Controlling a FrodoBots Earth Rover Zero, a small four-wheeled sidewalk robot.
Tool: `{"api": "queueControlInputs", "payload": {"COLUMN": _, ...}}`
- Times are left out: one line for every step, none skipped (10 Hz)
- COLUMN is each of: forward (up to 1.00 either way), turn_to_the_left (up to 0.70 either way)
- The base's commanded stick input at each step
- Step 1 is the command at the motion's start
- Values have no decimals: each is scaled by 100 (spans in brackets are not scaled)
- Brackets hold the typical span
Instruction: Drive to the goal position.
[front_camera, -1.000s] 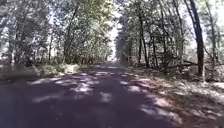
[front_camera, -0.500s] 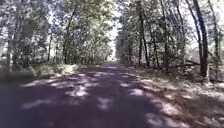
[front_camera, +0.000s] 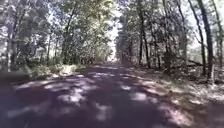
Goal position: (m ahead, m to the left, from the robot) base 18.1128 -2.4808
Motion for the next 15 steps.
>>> {"api": "queueControlInputs", "payload": {"forward": 45, "turn_to_the_left": 0}}
{"api": "queueControlInputs", "payload": {"forward": 45, "turn_to_the_left": 0}}
{"api": "queueControlInputs", "payload": {"forward": 45, "turn_to_the_left": 0}}
{"api": "queueControlInputs", "payload": {"forward": 45, "turn_to_the_left": 0}}
{"api": "queueControlInputs", "payload": {"forward": 45, "turn_to_the_left": 0}}
{"api": "queueControlInputs", "payload": {"forward": 45, "turn_to_the_left": 0}}
{"api": "queueControlInputs", "payload": {"forward": 45, "turn_to_the_left": 0}}
{"api": "queueControlInputs", "payload": {"forward": 45, "turn_to_the_left": 0}}
{"api": "queueControlInputs", "payload": {"forward": 45, "turn_to_the_left": 0}}
{"api": "queueControlInputs", "payload": {"forward": 45, "turn_to_the_left": 0}}
{"api": "queueControlInputs", "payload": {"forward": 45, "turn_to_the_left": 0}}
{"api": "queueControlInputs", "payload": {"forward": 45, "turn_to_the_left": 0}}
{"api": "queueControlInputs", "payload": {"forward": 45, "turn_to_the_left": 0}}
{"api": "queueControlInputs", "payload": {"forward": 45, "turn_to_the_left": 0}}
{"api": "queueControlInputs", "payload": {"forward": 45, "turn_to_the_left": 0}}
